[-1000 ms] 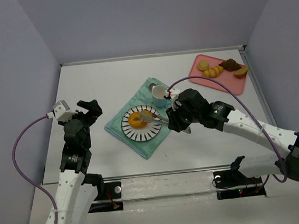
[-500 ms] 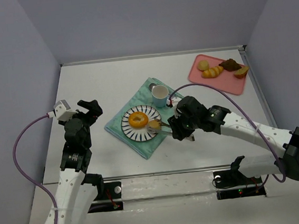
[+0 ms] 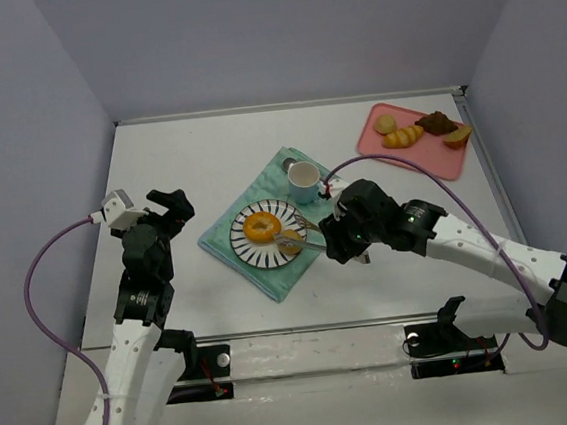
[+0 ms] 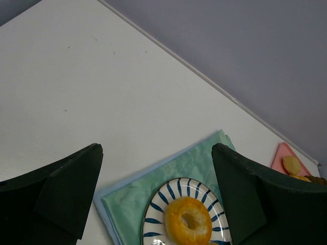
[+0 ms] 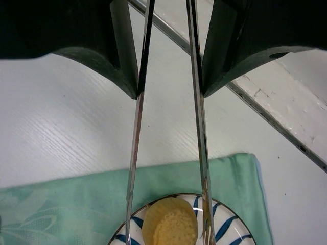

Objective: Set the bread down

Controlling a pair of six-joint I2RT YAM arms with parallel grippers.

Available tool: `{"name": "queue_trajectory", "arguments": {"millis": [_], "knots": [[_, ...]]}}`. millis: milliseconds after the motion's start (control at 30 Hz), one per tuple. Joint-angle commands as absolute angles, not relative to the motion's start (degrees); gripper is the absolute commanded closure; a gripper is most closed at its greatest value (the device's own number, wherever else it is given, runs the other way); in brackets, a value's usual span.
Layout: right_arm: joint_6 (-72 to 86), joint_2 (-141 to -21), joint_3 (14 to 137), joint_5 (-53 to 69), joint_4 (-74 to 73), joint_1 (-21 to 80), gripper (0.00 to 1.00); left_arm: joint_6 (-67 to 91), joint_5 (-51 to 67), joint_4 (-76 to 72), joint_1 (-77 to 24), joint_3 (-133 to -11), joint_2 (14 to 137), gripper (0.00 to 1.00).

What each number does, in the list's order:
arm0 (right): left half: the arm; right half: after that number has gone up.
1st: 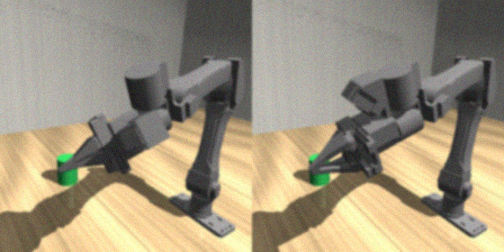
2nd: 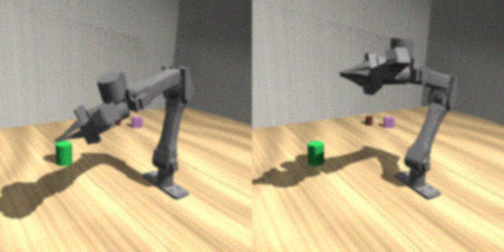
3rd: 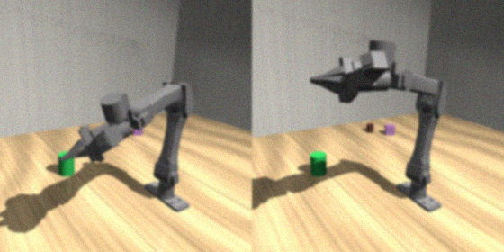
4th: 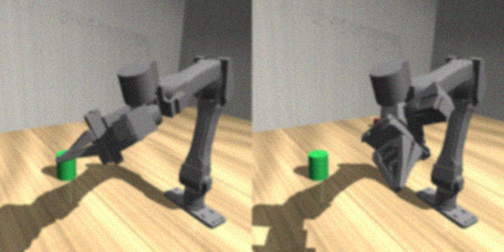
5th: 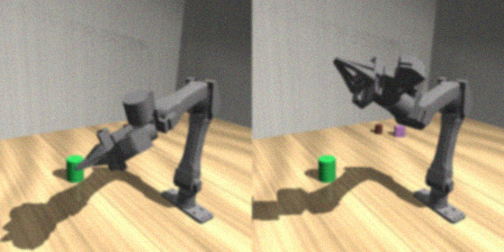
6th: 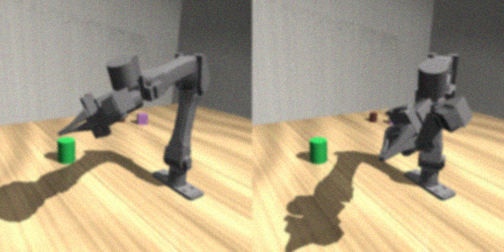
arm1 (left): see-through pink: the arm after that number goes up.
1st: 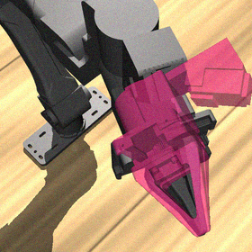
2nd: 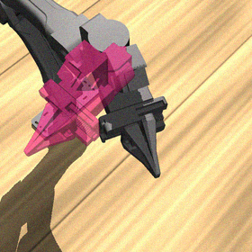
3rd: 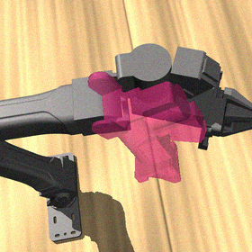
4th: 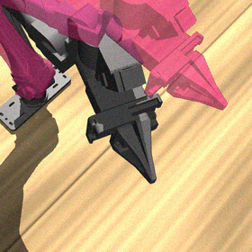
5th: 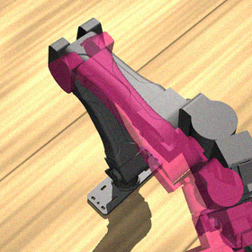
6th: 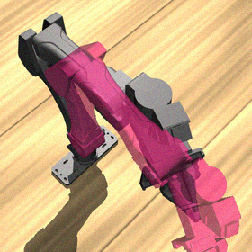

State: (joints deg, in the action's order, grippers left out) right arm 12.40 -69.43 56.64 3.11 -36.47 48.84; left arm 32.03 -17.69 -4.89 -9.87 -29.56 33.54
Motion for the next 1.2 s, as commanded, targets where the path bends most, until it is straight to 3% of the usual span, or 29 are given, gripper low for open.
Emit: {"name": "queue_trajectory", "arguments": {"millis": [0, 233, 300, 400, 433, 600, 933, 1167], "knots": [[11.26, -65.04, 61.61, 0.35, -34.36, 49.31, 0.45, 32.17, -18.72, -7.29, -9.67, -29.18, 33.49, 0.01], [14.58, -60.65, 64.07, -15.0, -35.07, 49.31, 0.45, 32.08, -18.72, -7.47, -9.67, -29.35, 34.28, 0.01], [19.66, -58.54, 63.72, -24.21, -36.12, 49.31, 0.45, 32.08, -18.72, -7.47, -9.67, -29.36, 34.37, 0.01], [39.99, -57.14, 61.89, -52.2, -43.99, 49.31, 0.46, 32.17, -18.55, -7.56, -9.67, -29.27, 34.28, 0.01], [42.6, -56.69, 61.88, -54.38, -45.34, 49.31, 0.46, 32.17, -18.46, -7.56, -9.67, -29.35, 34.28, 0.01], [45.44, -54.76, 56.43, -53.88, -45.88, 40.45, 0.47, 32.17, -18.28, -7.56, -9.67, -29.27, 34.19, 0.01], [38.87, -52.38, 46.42, -37.64, -40.53, 25.24, 0.48, 32.17, -17.67, -8.0, -9.67, -29.27, 34.19, 0.01], [41.29, -60.2, 43.95, -34.62, -37.35, 20.66, 0.47, 32.08, -17.75, -7.82, -9.67, -29.09, 33.4, 0.01]]}}
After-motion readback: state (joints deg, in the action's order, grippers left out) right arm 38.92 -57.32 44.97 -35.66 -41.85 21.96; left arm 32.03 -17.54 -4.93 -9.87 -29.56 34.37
